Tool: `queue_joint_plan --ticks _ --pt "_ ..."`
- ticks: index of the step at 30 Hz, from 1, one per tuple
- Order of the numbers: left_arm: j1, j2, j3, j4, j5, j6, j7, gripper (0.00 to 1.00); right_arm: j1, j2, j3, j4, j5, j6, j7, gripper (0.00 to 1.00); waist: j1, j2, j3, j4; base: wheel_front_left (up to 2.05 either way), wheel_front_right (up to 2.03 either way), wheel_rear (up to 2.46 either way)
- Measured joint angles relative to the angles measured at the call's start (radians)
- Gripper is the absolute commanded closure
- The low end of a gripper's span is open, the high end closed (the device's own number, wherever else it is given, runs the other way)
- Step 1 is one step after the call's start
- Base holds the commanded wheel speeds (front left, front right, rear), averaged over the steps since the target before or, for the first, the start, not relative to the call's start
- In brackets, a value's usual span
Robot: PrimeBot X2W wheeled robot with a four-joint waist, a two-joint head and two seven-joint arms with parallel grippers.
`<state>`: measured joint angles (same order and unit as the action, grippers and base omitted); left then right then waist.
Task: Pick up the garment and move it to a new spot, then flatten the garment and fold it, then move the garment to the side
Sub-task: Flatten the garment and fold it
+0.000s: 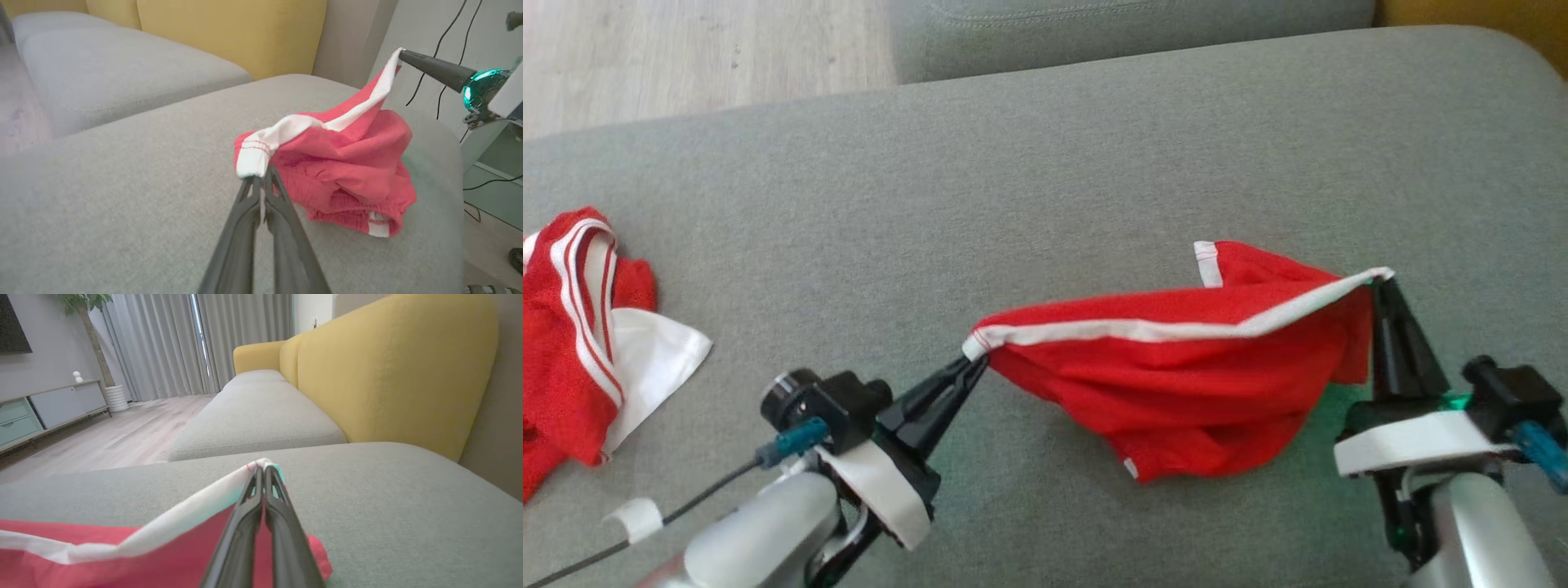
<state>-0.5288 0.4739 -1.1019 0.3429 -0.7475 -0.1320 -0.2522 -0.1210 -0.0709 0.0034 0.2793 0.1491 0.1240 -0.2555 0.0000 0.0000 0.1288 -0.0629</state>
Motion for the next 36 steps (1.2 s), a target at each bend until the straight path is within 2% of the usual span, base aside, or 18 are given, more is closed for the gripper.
queue_joint_plan --ticks 7,9,10,14,17,21,24,28,32,36 --pt "-0.028 0.03 0.078 -0.072 0.093 0.009 0.0 1.0 0.021 -0.007 -0.052 -0.201 -0.029 0.0 0.0 1.0 -0.0001 0.0 -0.006 -0.011 0.0 0.0 0.0" --pt "-0.047 0.033 0.084 -0.083 0.103 0.009 0.0 1.0 0.015 -0.013 -0.057 -0.223 -0.034 0.0 0.0 1.0 -0.0001 0.0 -0.002 -0.01 0.0 0.0 0.0" --pt "-0.072 0.038 0.089 -0.094 0.112 0.009 0.0 1.0 0.002 -0.026 -0.062 -0.241 -0.036 0.0 0.0 1.0 -0.0001 0.0 0.003 -0.008 0.0 0.0 0.0" --pt "-0.279 0.078 0.087 -0.124 0.173 0.007 0.057 1.0 -0.181 -0.165 -0.04 -0.256 -0.007 0.0 0.011 1.0 0.0 0.0 0.038 -0.006 0.0 0.0 0.0" --pt "-0.433 0.084 0.075 -0.117 0.184 0.004 0.082 1.0 -0.374 -0.247 -0.014 -0.216 0.053 0.0 0.044 1.0 0.0001 0.0 0.072 -0.005 0.0 0.0 0.0" --pt "-0.618 0.081 0.006 -0.056 0.17 -0.001 0.109 1.0 -0.623 -0.318 0.059 -0.115 0.117 0.0 0.059 1.0 0.0002 0.0 0.127 -0.004 0.0 0.0 0.0" --pt "-0.749 0.068 -0.037 0.031 0.172 -0.001 0.11 1.0 -0.787 -0.357 0.116 -0.027 0.138 0.0 0.054 1.0 0.0003 0.0 0.174 -0.001 0.0 0.0 0.0" --pt "-0.912 0.021 -0.034 0.17 0.214 -0.001 0.06 1.0 -0.978 -0.39 0.155 0.081 0.153 0.0 0.02 1.0 0.0004 0.0 0.233 0.007 0.0 0.0 0.0" --pt "-0.984 -0.017 0.004 0.26 0.248 0.018 0.007 1.0 -1.073 -0.395 0.167 0.12 0.159 0.0 -0.002 1.0 0.0003 0.0 0.276 0.019 0.0 0.0 0.0" --pt "-0.945 -0.035 0.004 0.273 0.261 0.02 -0.006 1.0 -1.044 -0.402 0.165 0.105 0.162 0.0 -0.002 1.0 0.0003 0.0 0.302 0.037 0.0 0.0 0.0"
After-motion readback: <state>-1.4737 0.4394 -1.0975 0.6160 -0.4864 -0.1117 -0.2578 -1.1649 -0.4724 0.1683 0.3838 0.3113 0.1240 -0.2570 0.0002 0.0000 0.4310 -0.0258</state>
